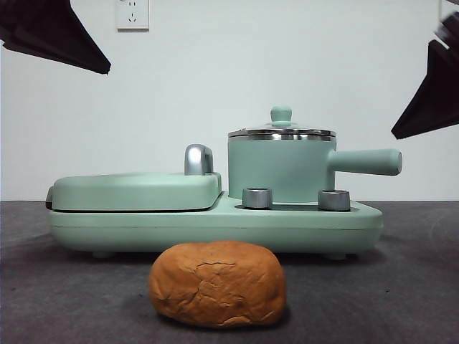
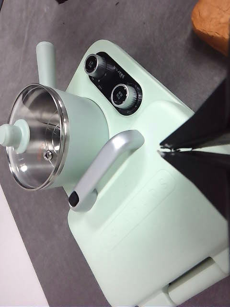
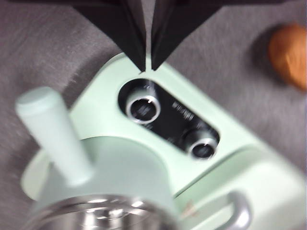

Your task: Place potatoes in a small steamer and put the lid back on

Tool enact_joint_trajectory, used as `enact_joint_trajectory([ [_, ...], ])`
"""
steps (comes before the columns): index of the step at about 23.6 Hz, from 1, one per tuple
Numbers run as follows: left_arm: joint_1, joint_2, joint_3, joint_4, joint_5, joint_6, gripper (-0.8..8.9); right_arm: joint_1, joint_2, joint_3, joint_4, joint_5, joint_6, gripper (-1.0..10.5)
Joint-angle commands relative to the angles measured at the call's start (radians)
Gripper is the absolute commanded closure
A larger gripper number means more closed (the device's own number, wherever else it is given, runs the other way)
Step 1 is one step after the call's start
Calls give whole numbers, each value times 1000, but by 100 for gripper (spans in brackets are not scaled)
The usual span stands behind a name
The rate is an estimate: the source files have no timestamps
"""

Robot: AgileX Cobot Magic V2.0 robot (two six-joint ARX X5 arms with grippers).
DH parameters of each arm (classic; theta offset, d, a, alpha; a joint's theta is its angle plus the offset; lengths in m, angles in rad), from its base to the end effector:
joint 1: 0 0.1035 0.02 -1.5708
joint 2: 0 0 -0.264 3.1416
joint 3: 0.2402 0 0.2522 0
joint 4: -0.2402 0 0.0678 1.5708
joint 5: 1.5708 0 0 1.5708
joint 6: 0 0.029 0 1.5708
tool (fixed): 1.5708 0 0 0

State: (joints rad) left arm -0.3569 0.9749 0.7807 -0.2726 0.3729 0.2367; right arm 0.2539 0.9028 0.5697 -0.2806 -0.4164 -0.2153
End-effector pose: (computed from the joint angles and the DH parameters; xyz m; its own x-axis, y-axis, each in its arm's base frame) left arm 0.1916 -0.0827 0.2909 0.6520 -0.6319 -0.4191 0.7115 0.7009 0.0500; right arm 0.1758 0.0577 0.2330 0.6221 0.5793 -0.5267 -0.6562 0.7528 0.0529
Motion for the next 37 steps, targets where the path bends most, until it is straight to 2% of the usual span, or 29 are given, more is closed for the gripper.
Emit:
enact_joint_trajectory([
  [1,-5,8,19,9,6,13,806,23,-3,15,-2,-2,-168,930],
  [3,-9,8,19,9,6,14,776,37,-7,15,-2,-2,-183,893],
  [6,-12,8,19,10,6,14,624,51,-18,16,-5,0,-187,688],
  [8,-14,7,19,11,6,14,587,51,-27,16,-5,2,-186,629],
  [11,-24,8,19,13,6,14,588,51,-49,18,-4,2,-178,629],
  [16,-31,8,19,63,6,8,597,51,-79,18,7,1,-97,629],
  [20,-64,13,19,171,6,-56,597,51,-102,19,7,1,-45,629],
  [23,-98,39,19,280,5,-74,597,51,-117,19,7,1,2,629],
  [29,-160,162,36,425,-53,-110,596,51,-148,19,7,-3,45,629],
  [37,-204,380,137,504,-67,-145,595,51,-160,19,7,-4,60,629],
])
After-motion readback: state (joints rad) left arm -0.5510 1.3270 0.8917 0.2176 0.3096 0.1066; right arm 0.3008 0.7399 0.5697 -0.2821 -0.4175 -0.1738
